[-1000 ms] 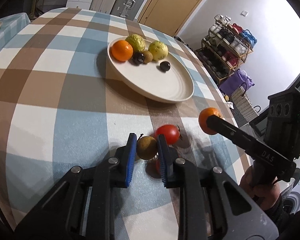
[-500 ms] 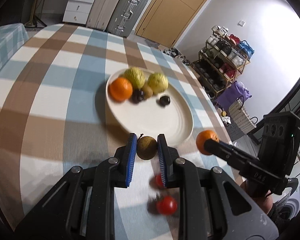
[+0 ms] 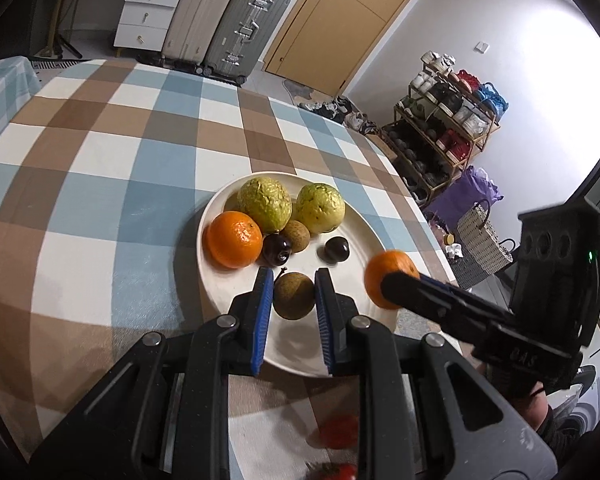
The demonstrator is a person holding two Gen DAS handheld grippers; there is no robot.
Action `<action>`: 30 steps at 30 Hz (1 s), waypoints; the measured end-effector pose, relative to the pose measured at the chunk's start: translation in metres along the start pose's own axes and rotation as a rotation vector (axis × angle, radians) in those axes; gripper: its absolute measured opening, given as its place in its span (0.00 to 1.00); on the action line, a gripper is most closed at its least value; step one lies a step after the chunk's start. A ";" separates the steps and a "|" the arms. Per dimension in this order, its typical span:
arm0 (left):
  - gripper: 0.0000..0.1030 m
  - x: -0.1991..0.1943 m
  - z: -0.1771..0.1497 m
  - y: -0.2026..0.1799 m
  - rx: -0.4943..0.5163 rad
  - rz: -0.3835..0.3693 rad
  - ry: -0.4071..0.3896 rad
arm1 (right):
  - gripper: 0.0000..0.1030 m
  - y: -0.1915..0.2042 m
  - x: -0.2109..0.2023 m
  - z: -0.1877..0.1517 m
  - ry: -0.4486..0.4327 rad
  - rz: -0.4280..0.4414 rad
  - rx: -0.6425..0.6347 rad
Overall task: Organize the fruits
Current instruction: 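Carry the orange and brown fruit onto the plate and open both tools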
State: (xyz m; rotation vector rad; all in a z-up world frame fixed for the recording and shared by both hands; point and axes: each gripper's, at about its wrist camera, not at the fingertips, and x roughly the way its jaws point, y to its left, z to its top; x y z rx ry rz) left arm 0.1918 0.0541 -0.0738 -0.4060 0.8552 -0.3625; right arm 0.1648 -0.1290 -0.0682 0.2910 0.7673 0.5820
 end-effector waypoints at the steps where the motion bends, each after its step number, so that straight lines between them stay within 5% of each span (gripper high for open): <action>1: 0.18 0.004 0.001 0.001 0.000 -0.002 0.005 | 0.40 -0.002 0.005 0.004 0.004 0.003 0.005; 23: 0.18 0.040 0.009 0.007 0.017 -0.018 0.023 | 0.41 -0.027 0.064 0.022 0.104 -0.023 0.057; 30: 0.19 0.023 0.006 -0.004 0.045 0.002 0.004 | 0.55 -0.019 0.043 0.026 0.040 -0.011 0.035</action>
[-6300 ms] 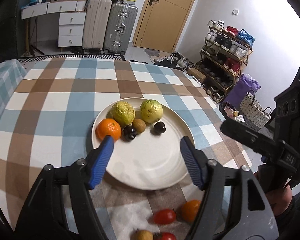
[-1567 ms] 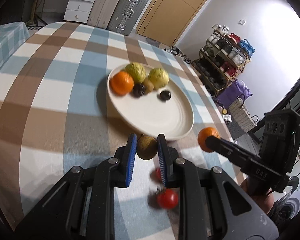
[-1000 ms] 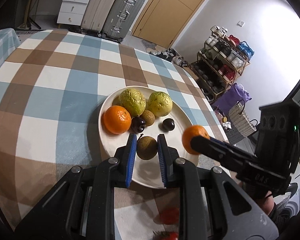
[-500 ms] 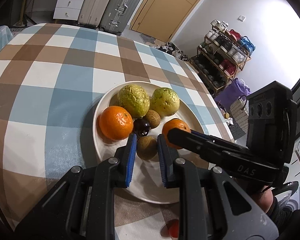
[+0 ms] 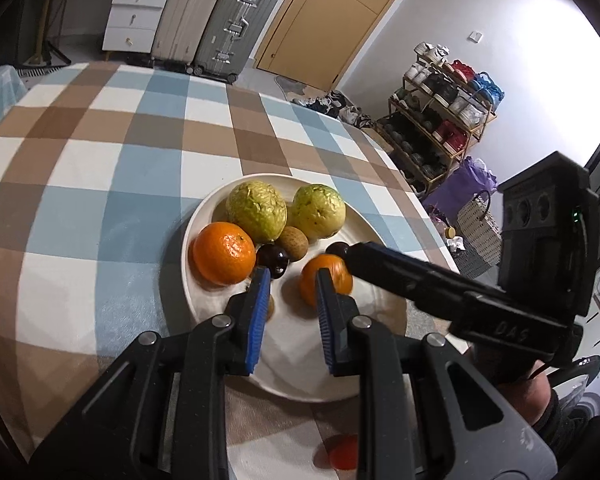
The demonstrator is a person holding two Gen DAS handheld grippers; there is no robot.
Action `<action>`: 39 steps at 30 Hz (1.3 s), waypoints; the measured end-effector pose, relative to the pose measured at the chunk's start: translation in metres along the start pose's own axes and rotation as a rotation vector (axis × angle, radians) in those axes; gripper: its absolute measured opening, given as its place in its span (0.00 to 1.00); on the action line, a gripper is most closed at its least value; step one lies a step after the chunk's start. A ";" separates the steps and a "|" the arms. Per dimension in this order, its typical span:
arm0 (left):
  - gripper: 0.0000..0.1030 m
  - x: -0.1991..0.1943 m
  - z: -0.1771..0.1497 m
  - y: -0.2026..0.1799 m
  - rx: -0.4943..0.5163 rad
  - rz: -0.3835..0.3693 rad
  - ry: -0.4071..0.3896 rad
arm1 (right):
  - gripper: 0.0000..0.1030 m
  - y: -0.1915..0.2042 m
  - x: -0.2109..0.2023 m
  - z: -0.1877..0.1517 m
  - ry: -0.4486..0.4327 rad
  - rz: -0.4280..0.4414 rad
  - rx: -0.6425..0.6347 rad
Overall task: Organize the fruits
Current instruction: 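Carry the orange and brown fruit onto the plate and open both tools, then withdraw both tools from the plate toward the two red tomatoes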
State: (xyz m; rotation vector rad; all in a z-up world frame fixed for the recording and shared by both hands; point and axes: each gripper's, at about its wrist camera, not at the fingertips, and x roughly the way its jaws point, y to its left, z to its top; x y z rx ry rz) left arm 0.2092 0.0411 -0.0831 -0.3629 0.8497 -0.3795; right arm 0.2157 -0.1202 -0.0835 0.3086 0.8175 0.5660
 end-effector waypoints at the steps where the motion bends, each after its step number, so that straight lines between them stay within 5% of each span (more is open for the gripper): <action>1: 0.22 -0.004 -0.001 -0.002 0.004 0.006 -0.005 | 0.56 0.002 -0.004 0.000 -0.008 -0.004 -0.004; 5: 0.44 -0.026 -0.006 -0.013 0.019 0.023 -0.039 | 0.70 0.011 -0.025 -0.001 -0.048 -0.015 -0.022; 7: 0.55 -0.037 -0.010 -0.020 0.031 0.035 -0.060 | 0.88 0.016 -0.039 -0.005 -0.080 -0.024 -0.034; 10: 0.63 -0.055 -0.015 -0.031 0.052 0.052 -0.086 | 0.95 0.023 -0.056 -0.011 -0.118 -0.032 -0.054; 25: 0.97 -0.128 -0.052 -0.076 0.103 0.139 -0.179 | 1.00 0.060 -0.130 -0.062 -0.272 -0.084 -0.153; 39: 0.99 -0.160 -0.096 -0.083 0.104 0.219 -0.213 | 1.00 0.078 -0.166 -0.101 -0.324 -0.116 -0.202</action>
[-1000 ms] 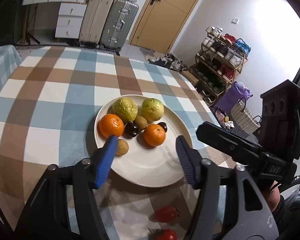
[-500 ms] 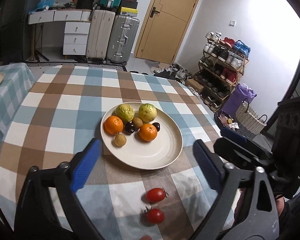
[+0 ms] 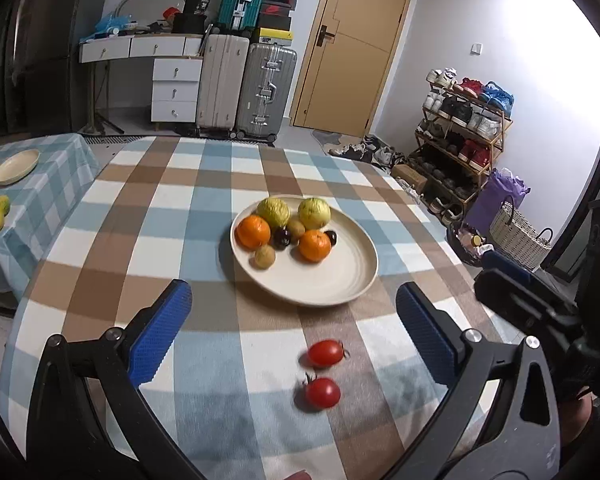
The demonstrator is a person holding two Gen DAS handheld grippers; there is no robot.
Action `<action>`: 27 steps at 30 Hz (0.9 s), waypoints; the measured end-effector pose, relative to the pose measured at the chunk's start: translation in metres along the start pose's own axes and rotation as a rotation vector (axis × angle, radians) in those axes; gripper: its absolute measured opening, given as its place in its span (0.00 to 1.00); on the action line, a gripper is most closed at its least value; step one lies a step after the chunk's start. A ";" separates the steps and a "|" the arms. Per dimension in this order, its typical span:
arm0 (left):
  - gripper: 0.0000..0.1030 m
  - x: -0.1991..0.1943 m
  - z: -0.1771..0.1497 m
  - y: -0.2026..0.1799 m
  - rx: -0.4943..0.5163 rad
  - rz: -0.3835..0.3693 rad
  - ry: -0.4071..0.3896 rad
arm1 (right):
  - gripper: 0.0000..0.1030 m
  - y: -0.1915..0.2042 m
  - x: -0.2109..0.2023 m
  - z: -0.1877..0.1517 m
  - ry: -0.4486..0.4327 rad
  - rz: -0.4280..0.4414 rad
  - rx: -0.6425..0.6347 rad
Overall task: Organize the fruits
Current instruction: 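Withdraw both tools from the plate toward the two red tomatoes, then grasp a red tomato with the left tool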
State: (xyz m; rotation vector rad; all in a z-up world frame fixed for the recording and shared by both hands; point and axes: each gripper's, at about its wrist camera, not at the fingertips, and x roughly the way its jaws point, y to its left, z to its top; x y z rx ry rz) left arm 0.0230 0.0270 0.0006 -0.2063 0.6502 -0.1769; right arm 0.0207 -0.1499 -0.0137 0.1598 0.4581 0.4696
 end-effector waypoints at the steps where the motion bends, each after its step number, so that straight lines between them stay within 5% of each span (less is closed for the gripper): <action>1: 0.99 -0.002 -0.005 0.001 -0.003 0.001 0.004 | 1.00 -0.001 -0.002 -0.002 -0.001 -0.003 0.004; 16: 0.99 0.040 -0.063 0.001 0.017 0.004 0.162 | 1.00 -0.006 -0.007 -0.044 0.079 -0.053 0.017; 27: 0.97 0.076 -0.076 -0.001 0.046 -0.059 0.243 | 1.00 -0.022 0.008 -0.066 0.149 -0.061 0.061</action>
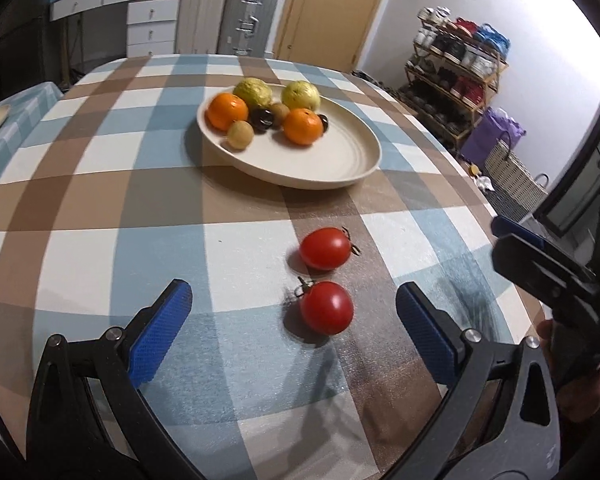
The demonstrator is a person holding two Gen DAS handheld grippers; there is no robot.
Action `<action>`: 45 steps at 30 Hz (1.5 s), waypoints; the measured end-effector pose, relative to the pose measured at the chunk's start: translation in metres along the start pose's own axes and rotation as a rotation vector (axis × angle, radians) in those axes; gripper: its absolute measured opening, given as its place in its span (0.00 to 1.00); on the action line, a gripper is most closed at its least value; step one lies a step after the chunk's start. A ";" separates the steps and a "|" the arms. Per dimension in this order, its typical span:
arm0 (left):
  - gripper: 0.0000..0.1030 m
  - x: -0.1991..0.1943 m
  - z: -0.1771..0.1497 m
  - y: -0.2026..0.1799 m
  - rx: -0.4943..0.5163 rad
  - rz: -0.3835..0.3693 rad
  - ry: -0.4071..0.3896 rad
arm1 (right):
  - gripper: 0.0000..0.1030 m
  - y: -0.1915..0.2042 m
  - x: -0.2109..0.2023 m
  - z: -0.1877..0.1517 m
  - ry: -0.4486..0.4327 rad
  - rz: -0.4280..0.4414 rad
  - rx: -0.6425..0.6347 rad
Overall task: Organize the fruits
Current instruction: 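Grasp a red tomato with the left tool, then grasp the other red tomato with the right tool while the left tool holds its tomato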
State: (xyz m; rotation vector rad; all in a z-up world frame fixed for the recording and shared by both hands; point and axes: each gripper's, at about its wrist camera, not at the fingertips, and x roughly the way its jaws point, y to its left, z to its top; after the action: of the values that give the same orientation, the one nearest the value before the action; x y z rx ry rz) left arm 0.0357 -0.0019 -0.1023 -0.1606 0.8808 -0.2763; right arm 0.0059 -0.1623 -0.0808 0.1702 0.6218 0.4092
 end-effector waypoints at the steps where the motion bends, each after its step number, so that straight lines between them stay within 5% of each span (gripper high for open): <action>1: 0.92 0.002 0.000 -0.001 0.010 -0.004 0.006 | 1.00 -0.001 0.001 0.000 0.005 0.000 0.002; 6: 0.68 0.013 -0.001 -0.005 0.040 -0.029 0.049 | 1.00 -0.005 0.011 -0.001 0.031 0.009 0.016; 11: 0.27 0.013 0.000 -0.009 0.068 -0.081 0.063 | 1.00 -0.006 0.015 0.000 0.038 0.007 0.014; 19: 0.26 -0.002 0.006 -0.003 0.065 -0.139 0.028 | 1.00 -0.008 0.027 0.003 0.068 0.006 0.027; 45: 0.26 -0.059 0.003 0.109 -0.134 -0.118 -0.083 | 0.99 0.048 0.096 0.015 0.221 0.063 -0.071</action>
State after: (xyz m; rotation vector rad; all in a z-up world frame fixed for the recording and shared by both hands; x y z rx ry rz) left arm 0.0213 0.1200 -0.0838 -0.3474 0.8092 -0.3185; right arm 0.0696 -0.0788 -0.1063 0.0769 0.8195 0.5148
